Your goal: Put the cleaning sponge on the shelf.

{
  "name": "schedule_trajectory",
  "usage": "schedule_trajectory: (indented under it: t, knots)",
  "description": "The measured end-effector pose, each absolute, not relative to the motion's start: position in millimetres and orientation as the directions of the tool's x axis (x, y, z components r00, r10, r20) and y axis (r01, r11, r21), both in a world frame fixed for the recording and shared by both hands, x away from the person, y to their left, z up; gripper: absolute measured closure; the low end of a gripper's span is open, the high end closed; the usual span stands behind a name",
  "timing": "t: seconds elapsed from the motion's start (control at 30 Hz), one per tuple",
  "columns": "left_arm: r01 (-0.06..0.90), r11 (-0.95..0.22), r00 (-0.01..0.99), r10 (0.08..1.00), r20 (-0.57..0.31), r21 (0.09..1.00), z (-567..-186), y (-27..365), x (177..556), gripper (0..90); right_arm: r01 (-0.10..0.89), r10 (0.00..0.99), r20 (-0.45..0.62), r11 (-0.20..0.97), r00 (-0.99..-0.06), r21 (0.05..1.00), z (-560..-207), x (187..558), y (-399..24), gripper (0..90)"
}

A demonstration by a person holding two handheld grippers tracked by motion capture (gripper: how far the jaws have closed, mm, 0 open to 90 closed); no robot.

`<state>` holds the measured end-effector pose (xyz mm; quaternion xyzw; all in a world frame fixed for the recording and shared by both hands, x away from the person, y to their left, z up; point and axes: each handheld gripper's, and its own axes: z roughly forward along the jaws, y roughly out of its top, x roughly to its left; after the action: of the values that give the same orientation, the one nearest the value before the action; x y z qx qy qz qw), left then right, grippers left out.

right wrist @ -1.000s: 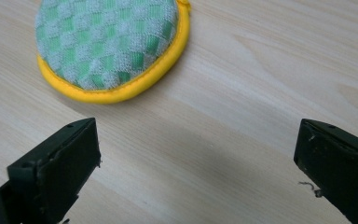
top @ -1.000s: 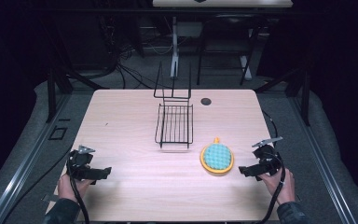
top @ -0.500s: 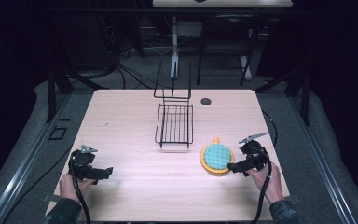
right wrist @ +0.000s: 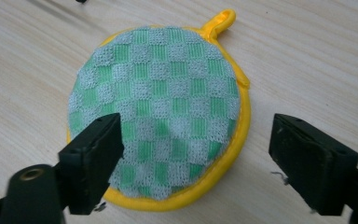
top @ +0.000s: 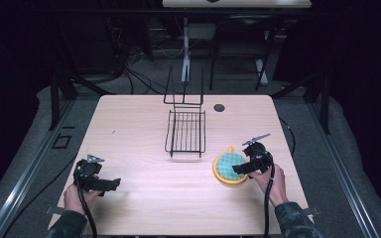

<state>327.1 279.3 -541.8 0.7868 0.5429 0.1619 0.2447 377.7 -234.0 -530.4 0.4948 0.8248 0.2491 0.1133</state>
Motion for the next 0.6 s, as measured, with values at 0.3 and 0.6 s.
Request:
schedule_trajectory:
  t: [0.3, 0.6]
  knots:
    - [0.776, -0.302, 0.370, 0.929, -0.011, 0.553, -543, 279, 326, 0.0, 0.783, 0.876, 0.076, 0.383, -0.476, 0.489, -541, 381, -230, 44.3]
    - [0.776, -0.306, 0.372, 0.928, -0.008, 0.551, -543, 278, 325, 0.0, 0.796, 0.879, 0.114, 0.357, -0.463, 0.488, -545, 378, -233, 59.4]
